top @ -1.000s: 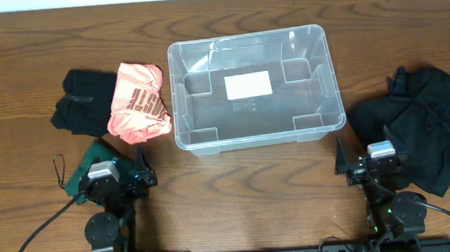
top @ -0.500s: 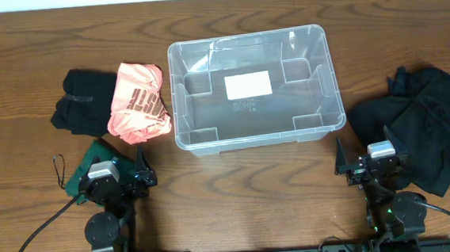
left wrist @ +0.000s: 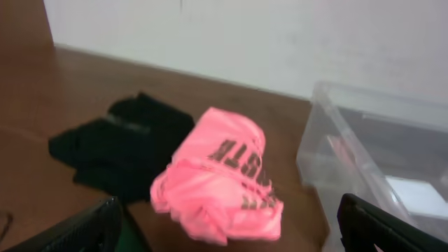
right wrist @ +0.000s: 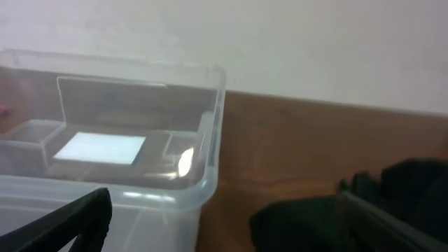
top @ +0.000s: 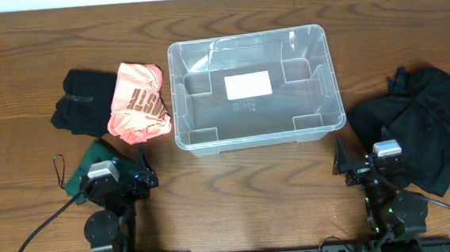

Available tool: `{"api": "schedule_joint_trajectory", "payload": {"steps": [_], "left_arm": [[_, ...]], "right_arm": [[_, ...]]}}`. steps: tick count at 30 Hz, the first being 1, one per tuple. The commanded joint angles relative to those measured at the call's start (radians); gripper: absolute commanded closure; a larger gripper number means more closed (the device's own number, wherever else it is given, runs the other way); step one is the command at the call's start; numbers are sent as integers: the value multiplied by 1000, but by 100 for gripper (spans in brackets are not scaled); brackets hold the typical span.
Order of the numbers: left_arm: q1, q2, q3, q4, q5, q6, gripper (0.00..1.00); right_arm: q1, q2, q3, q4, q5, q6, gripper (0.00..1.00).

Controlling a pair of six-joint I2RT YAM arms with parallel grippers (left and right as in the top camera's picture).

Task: Pack container
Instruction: 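Reach the right gripper to the black garment and grasp it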

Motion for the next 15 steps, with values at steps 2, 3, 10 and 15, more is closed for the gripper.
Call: {"api": "schedule_joint_trajectory", "payload": {"steps": [2, 3, 10, 15], "left_arm": [[-2, 64, 120, -77, 26, -27, 2], [-2, 87, 155, -98, 26, -27, 2], [-2, 321, 430, -229, 25, -26, 2], [-2, 499, 612, -353, 26, -26, 2]], "right_arm": [[-5, 36, 143, -116, 69, 90, 1], [-5, 56, 178, -155, 82, 90, 1], [-14, 309, 492, -415, 128, 89, 1], [-81, 584, 750, -622, 107, 89, 1]]}}
